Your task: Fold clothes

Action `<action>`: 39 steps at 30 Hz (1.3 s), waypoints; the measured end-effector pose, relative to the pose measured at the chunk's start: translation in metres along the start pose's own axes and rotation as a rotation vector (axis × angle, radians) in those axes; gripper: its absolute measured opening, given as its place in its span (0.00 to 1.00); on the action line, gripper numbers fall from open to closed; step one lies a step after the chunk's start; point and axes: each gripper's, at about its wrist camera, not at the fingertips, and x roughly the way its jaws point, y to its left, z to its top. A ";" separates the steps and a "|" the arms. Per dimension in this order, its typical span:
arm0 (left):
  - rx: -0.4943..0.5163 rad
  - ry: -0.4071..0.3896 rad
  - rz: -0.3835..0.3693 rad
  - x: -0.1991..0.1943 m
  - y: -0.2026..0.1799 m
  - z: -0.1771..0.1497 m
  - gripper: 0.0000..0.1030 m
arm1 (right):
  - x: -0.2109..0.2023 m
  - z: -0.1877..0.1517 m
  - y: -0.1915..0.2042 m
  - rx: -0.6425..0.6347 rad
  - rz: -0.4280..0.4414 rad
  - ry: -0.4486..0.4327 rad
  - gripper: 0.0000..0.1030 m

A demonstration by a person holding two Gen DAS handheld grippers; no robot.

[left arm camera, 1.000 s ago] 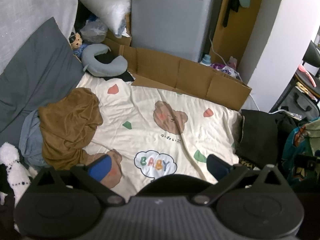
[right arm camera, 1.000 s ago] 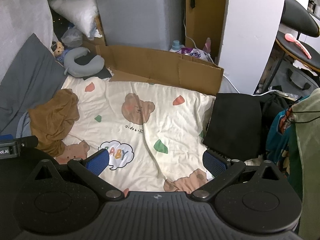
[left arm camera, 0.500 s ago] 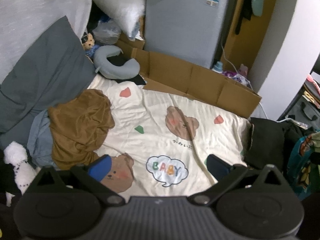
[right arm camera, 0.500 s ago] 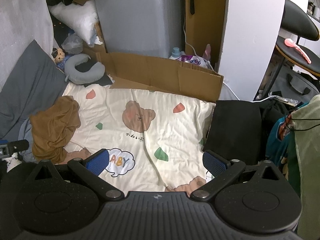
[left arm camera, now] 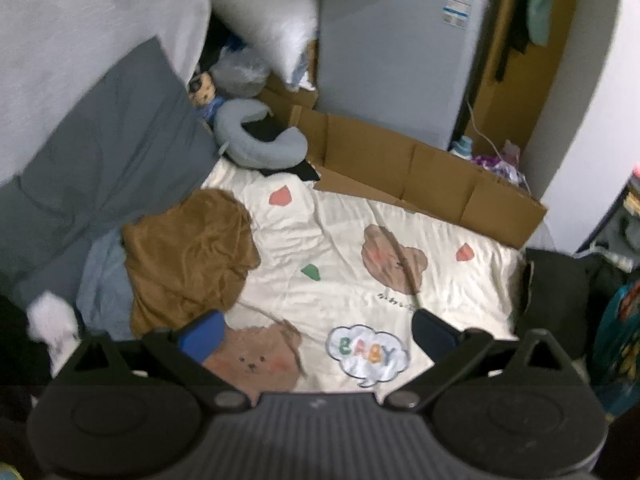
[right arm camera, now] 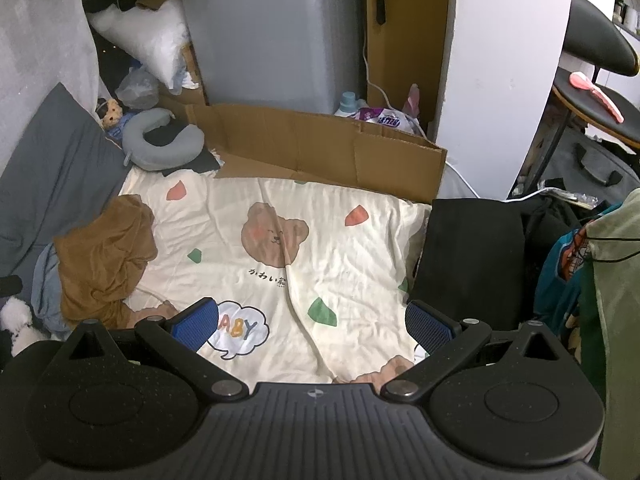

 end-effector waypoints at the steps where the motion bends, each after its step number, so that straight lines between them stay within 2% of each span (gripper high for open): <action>1: 0.008 -0.002 0.003 0.001 0.001 0.001 0.98 | 0.002 0.001 0.001 -0.007 0.000 -0.002 1.00; 6: 0.015 -0.013 0.015 0.006 0.008 0.003 0.98 | 0.011 0.006 0.006 -0.027 0.017 -0.003 1.00; 17: 0.025 -0.031 -0.032 0.023 0.019 0.005 0.95 | 0.039 0.022 0.014 -0.050 0.023 0.018 1.00; 24: -0.024 -0.034 -0.059 0.043 0.035 0.006 0.95 | 0.060 0.031 0.019 -0.066 0.033 0.027 1.00; 39: -0.081 -0.007 -0.022 0.093 0.074 0.012 0.94 | 0.106 0.044 0.035 -0.095 0.039 -0.017 0.99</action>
